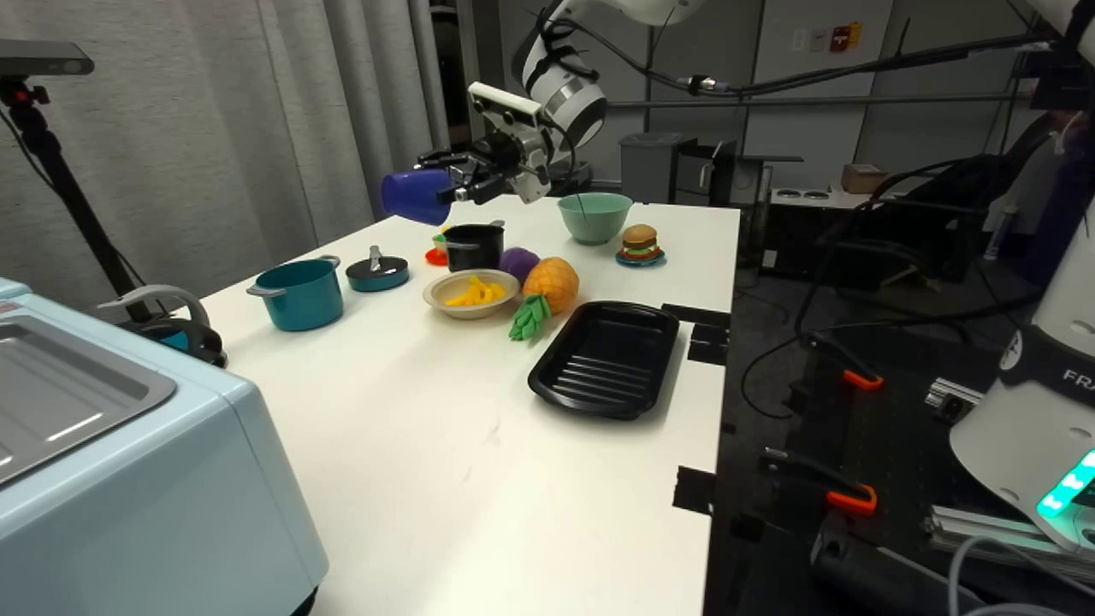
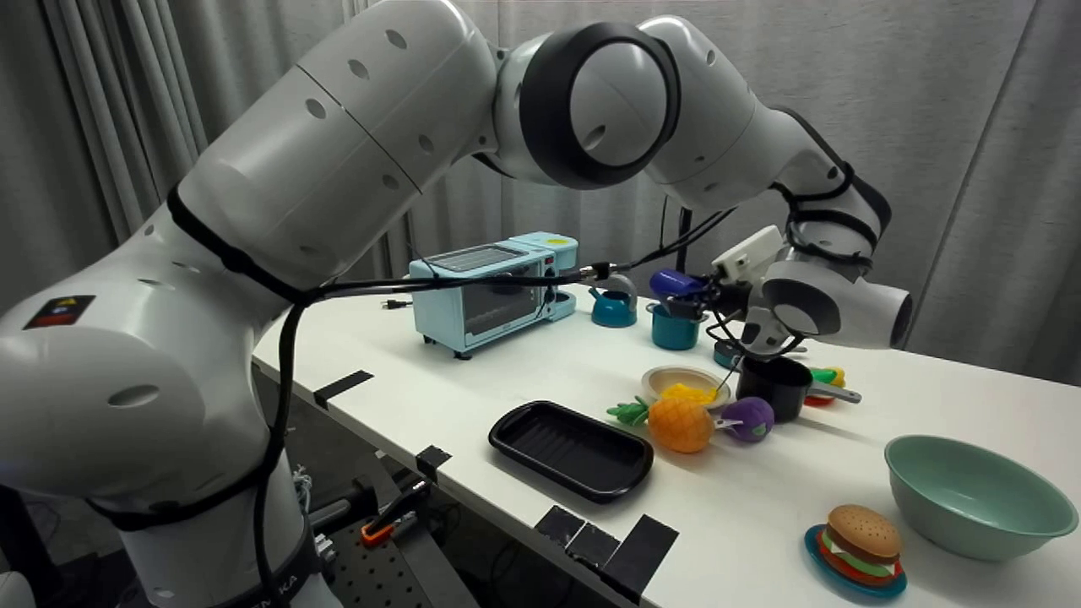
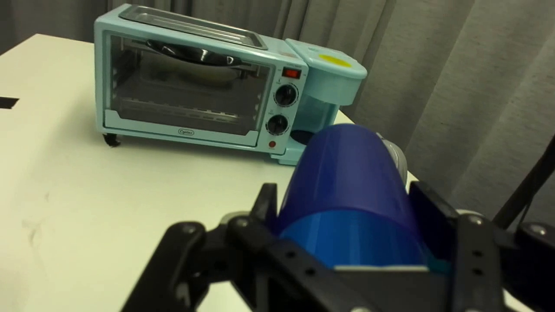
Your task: Pour the contents in the blue cup on the beige plate
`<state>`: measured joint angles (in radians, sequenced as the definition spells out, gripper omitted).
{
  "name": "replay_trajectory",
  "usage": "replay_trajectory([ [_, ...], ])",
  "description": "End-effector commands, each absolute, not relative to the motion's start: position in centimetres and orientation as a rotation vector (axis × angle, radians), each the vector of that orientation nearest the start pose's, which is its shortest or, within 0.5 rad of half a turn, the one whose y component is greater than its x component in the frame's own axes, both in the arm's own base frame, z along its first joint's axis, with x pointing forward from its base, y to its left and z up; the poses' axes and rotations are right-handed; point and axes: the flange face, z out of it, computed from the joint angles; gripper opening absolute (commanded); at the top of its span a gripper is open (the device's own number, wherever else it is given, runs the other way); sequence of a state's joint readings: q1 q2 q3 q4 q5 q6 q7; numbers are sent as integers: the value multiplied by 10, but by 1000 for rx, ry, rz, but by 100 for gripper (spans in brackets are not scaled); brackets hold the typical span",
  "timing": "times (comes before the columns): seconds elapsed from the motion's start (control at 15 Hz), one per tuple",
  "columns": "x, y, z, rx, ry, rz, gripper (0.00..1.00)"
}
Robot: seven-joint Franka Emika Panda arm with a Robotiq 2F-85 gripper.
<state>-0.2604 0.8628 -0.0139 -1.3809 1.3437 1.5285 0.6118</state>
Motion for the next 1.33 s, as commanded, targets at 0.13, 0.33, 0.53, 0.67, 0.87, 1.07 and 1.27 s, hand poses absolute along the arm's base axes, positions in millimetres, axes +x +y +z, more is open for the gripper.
replay_trajectory([
  [0.13, 693, -67, 269, -1670, 1005, 839, 52],
  [0.33, 690, -68, 269, -1833, 964, 798, 52],
  [0.53, 690, -72, 265, -1987, 900, 744, 52],
  [0.67, 690, -76, 263, -2082, 849, 702, 52],
  [0.87, 693, -81, 262, -2205, 755, 621, 52],
  [1.07, 699, -85, 261, -2309, 657, 500, 52],
  [1.27, 706, -87, 260, -2385, 555, 345, 52],
])
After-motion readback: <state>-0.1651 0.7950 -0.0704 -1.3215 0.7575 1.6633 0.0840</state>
